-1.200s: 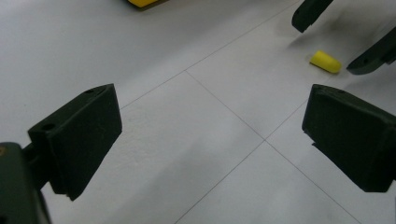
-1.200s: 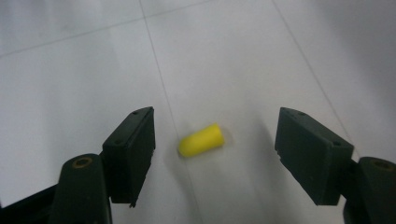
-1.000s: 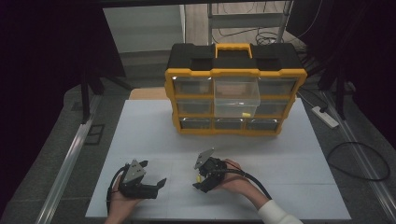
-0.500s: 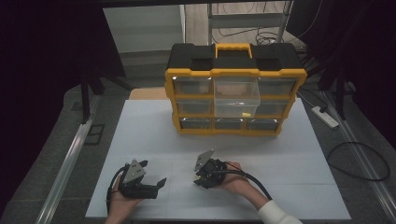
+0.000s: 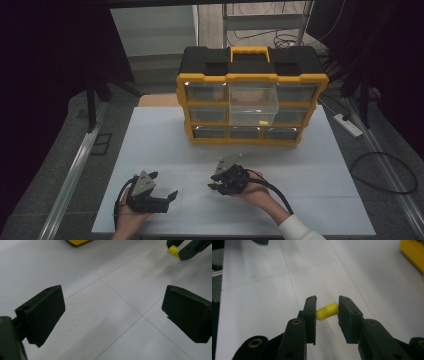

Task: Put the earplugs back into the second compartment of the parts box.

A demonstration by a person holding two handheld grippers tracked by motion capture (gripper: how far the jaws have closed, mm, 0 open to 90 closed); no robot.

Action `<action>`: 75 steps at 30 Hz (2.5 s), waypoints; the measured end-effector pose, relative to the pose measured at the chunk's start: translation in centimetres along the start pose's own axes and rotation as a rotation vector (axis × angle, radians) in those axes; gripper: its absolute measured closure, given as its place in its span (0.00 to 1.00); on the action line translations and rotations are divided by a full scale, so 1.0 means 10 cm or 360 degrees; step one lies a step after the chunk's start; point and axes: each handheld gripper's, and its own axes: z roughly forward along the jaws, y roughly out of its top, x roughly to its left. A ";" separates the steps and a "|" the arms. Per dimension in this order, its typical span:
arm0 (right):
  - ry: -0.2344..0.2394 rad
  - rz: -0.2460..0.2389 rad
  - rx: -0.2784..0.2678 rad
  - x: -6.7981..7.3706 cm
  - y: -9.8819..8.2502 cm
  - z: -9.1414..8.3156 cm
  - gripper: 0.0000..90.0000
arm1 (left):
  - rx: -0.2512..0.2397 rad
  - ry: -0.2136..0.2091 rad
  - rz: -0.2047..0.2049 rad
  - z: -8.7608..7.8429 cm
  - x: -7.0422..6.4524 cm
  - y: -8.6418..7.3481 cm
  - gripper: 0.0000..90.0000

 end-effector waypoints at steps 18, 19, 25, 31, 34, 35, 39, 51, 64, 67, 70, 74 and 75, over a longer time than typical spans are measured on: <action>-0.0110 0.0107 -0.0407 -0.05 0.09 -0.57 0.77 | 0.0000 0.0000 0.0006 0.00 0.00 0.00 0.05; -0.0120 0.0114 -0.0428 -0.06 0.09 -0.60 0.77 | 0.0000 0.0001 0.0005 0.00 0.00 0.00 0.05; -0.0157 0.0184 -0.0565 -0.10 0.12 -0.83 0.77 | -0.0002 0.0000 0.0005 0.01 0.00 0.00 0.05; -0.0202 0.0188 -0.0667 -0.10 0.17 -1.03 0.77 | -0.0002 0.0001 0.0004 0.00 0.00 0.00 0.05; -0.0224 0.0187 -0.0700 -0.09 0.19 -1.13 0.77 | 0.0000 -0.0001 0.0005 0.00 0.00 0.00 0.05; -0.0232 0.0189 -0.0714 -0.09 0.20 -1.16 0.77 | 0.0000 -0.0001 0.0005 0.00 0.00 0.00 0.05; -0.0283 0.0209 -0.0743 -0.09 0.22 -1.30 0.77 | -0.0002 -0.0008 -0.0004 0.00 0.00 0.00 0.05; -0.0366 0.0209 -0.0906 -0.11 0.33 -1.73 0.77 | -0.0004 -0.0001 -0.0001 -0.01 -0.01 0.01 0.05; -0.0452 0.0184 -0.0931 -0.25 0.63 -2.01 0.77 | -0.0003 -0.0005 0.0004 0.00 -0.01 0.01 0.05; -0.0472 0.0181 -0.0932 -0.28 0.69 -2.05 0.77 | -0.0003 -0.0007 0.0006 0.00 -0.01 0.02 0.05; -0.0507 0.0178 -0.0928 -0.33 0.76 -2.11 0.77 | -0.0003 -0.0008 0.0007 0.01 -0.01 0.02 0.05; -0.0560 0.0208 -0.0934 -0.45 0.82 -2.17 0.77 | -0.0002 -0.0007 0.0008 0.01 -0.01 0.02 0.05; -0.0571 0.0218 -0.0934 -0.47 0.83 -2.18 0.77 | -0.0002 -0.0007 0.0009 0.01 -0.01 0.02 0.05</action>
